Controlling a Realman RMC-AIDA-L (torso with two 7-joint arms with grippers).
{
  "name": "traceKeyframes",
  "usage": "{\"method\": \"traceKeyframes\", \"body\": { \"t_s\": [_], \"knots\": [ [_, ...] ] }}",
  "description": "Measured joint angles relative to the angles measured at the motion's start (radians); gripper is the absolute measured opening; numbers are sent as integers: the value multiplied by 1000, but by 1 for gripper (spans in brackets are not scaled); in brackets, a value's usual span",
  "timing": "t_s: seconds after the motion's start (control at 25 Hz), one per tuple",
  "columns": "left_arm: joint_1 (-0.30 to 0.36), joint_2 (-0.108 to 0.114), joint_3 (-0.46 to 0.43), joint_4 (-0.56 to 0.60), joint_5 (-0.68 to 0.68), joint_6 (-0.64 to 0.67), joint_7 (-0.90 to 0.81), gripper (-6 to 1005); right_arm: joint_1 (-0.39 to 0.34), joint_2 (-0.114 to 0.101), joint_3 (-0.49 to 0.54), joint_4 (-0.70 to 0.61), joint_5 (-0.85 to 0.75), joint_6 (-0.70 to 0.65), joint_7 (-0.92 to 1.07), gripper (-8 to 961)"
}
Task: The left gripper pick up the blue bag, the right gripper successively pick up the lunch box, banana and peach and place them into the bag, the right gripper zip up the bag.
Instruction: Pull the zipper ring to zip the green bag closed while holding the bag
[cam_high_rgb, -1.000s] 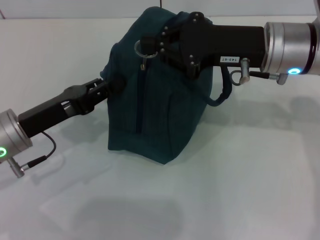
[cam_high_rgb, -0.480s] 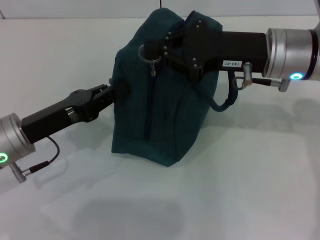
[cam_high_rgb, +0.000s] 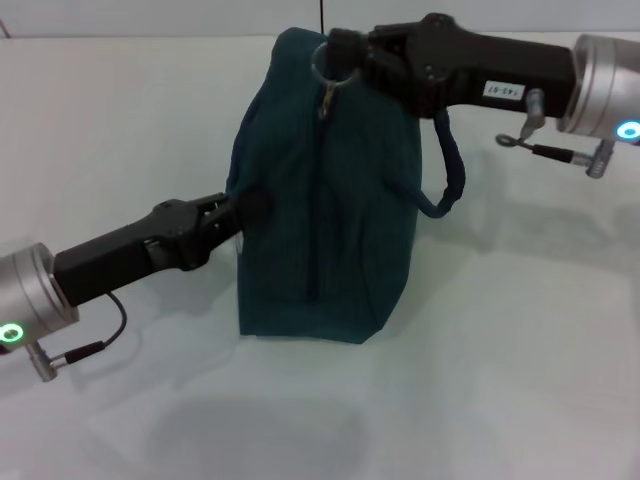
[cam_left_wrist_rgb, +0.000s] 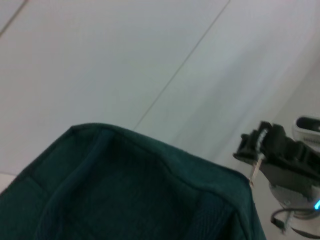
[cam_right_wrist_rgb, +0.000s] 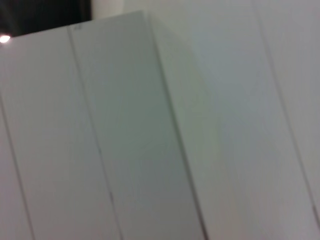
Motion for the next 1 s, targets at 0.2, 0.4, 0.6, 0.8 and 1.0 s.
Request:
{"method": "traceKeyframes", "body": {
  "t_s": [0.2, 0.4, 0.6, 0.8, 1.0],
  "knots": [
    [-3, -1, 0, -1, 32, 30, 4, 61, 2, -2, 29, 29, -1, 11, 5, 17],
    [5, -1, 0, -3, 44, 68, 16, 63, 12, -4, 30, 68, -2, 64, 6, 17],
    [10, 1, 0, -14, 71, 108, 25, 55, 16, -5, 31, 87, 1, 113, 3, 17],
    [25, 4, -2, -15, 87, 175, 42, 70, 26, -4, 45, 87, -2, 180, -4, 17],
    [55, 11, -15, -16, 77, 195, 51, 84, 27, -3, 44, 103, -6, 234, -5, 17]
  ]
}}
